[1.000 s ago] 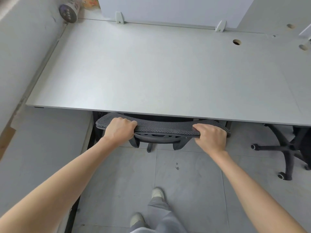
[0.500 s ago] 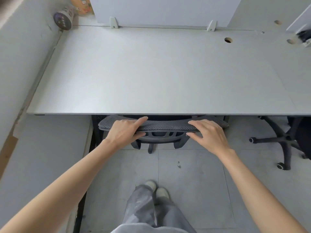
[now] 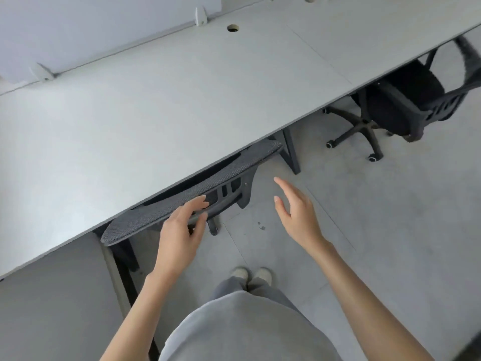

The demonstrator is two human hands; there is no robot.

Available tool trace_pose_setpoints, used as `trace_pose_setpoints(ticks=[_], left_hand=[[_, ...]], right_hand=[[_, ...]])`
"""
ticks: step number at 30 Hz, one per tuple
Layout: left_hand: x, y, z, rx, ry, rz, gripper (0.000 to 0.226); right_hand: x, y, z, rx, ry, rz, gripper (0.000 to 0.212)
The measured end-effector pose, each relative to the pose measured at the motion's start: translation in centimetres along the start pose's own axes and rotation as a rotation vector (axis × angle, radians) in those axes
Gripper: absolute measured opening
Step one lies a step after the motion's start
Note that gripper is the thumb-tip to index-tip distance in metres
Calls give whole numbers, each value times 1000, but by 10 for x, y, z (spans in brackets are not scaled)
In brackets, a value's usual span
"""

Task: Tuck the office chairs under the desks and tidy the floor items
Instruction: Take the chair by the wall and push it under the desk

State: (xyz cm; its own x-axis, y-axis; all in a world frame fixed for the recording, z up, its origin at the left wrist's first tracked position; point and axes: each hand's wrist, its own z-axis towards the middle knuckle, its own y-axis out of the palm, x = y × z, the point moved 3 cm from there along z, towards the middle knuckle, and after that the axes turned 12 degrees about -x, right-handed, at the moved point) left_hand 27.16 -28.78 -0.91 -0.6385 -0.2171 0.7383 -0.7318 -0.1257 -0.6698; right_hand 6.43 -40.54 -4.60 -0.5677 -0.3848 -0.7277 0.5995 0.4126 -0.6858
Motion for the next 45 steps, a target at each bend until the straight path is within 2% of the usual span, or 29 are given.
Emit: trace_pose_setpoints(ticks=[3, 6, 11, 14, 19, 24, 31, 35, 40, 45], left_hand=[[7, 37, 2, -210, -31, -230, 24], [-4, 83, 0, -474, -93, -349, 25], [6, 143, 1, -814, -96, -298, 30], [42, 181, 13, -960, -6, -253, 28], [138, 264, 49, -1122, 204, -215, 25], [231, 352, 80, -1173, 305, -210, 26], [283, 420, 125, -1035, 154, -191, 28], [308, 463, 160, -984, 84, -180, 29], [374, 556, 234, -969, 85, -198, 32], [492, 659, 317, -1074, 210, -188, 31]], right_hand=[[19, -5, -44, 71, 199, 195, 38], [33, 1, -94, 131, 386, 331, 40], [52, 13, -192, 381, 697, 574, 37], [60, 13, -244, 569, 845, 652, 37], [95, -5, -291, 820, 968, 744, 39], [174, -78, -305, 874, 971, 795, 37], [290, -258, -282, 811, 838, 690, 28], [353, -343, -257, 859, 769, 662, 29], [447, -408, -237, 855, 829, 644, 30], [521, -462, -231, 889, 922, 710, 33]])
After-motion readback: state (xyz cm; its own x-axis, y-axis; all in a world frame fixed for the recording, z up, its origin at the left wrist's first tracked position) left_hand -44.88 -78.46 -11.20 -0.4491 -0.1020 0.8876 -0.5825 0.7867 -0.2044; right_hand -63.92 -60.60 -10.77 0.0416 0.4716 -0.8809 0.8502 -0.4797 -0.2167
